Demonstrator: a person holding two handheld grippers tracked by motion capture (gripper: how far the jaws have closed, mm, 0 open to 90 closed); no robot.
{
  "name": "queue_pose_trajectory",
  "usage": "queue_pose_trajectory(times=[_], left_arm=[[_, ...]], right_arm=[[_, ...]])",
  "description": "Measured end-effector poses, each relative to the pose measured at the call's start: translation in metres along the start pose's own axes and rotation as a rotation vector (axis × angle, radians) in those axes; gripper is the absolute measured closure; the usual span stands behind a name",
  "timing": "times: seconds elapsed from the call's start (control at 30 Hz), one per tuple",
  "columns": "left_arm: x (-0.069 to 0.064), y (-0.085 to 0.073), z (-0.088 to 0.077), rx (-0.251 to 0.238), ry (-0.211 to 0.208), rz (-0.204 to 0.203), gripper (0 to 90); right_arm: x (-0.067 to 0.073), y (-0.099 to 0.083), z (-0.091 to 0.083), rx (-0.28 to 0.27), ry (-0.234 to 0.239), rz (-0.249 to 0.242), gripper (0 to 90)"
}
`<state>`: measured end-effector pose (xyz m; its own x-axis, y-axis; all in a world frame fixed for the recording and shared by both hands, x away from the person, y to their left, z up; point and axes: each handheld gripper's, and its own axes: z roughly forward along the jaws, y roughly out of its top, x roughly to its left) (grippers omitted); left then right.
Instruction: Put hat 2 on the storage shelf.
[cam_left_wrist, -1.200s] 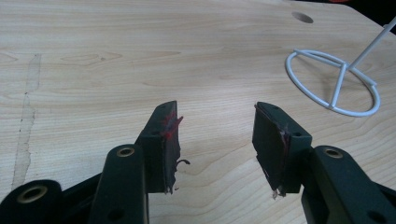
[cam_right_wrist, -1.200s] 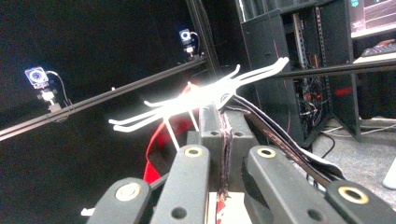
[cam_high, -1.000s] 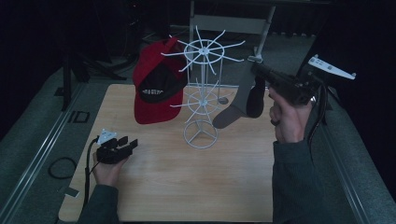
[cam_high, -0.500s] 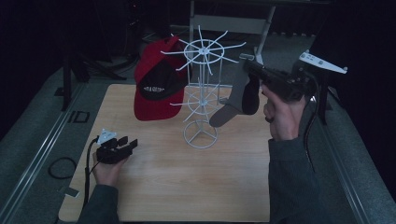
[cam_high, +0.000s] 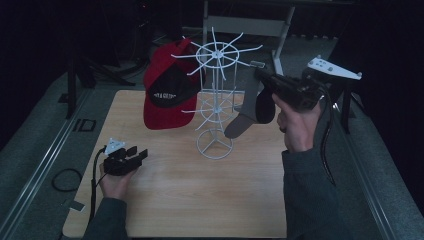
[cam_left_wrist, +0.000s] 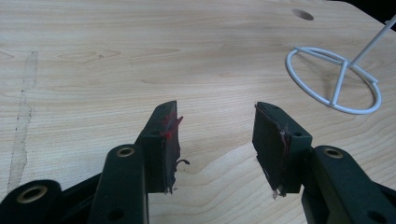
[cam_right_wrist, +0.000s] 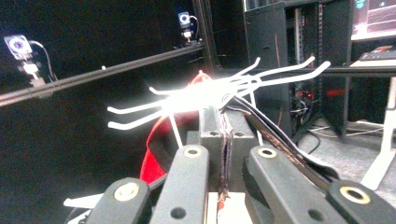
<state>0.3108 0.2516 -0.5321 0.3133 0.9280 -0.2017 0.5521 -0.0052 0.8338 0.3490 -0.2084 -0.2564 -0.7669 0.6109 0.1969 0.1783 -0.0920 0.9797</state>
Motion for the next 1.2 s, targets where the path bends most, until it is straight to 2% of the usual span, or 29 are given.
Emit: queue_pose_trajectory(times=[0.13, 0.27, 0.4, 0.6, 0.73, 0.83, 0.9, 1.03, 1.2], left_arm=[[0.0, 0.0, 0.0, 0.0, -0.001, 0.001, 51.4], [0.0, 0.0, 0.0, 0.001, 0.0, 0.002, 51.4], [0.0, 0.0, 0.0, -0.001, -0.001, 0.001, 51.4], [0.0, 0.0, 0.0, 0.0, -0.001, 0.0, 51.4], [0.0, 0.0, 0.0, 0.002, -0.002, 0.0, 51.4], [0.0, 0.0, 0.0, -0.001, -0.002, -0.001, 51.4], [0.001, 0.0, 0.0, -0.002, -0.002, -0.004, 51.3], [0.0, 0.0, 0.0, 0.0, -0.005, -0.002, 51.4], [0.0, -0.001, 0.001, 0.0, -0.004, -0.004, 51.4]], right_arm=[[0.003, 0.0, 0.001, 0.005, -0.022, -0.026, 88.6], [0.009, 0.001, 0.003, 0.02, -0.065, -0.073, 88.6], [0.01, 0.0, 0.007, 0.042, -0.094, -0.085, 89.0], [0.007, -0.002, 0.01, 0.051, -0.098, -0.07, 89.2], [0.006, -0.004, 0.014, 0.079, -0.102, -0.065, 89.1], [0.004, -0.007, 0.016, 0.076, -0.099, -0.052, 88.6], [0.002, -0.007, 0.016, 0.072, -0.093, -0.044, 84.6], [0.001, -0.008, 0.013, 0.067, -0.113, -0.041, 76.9], [-0.004, -0.01, 0.008, 0.051, -0.103, -0.003, 67.1]])
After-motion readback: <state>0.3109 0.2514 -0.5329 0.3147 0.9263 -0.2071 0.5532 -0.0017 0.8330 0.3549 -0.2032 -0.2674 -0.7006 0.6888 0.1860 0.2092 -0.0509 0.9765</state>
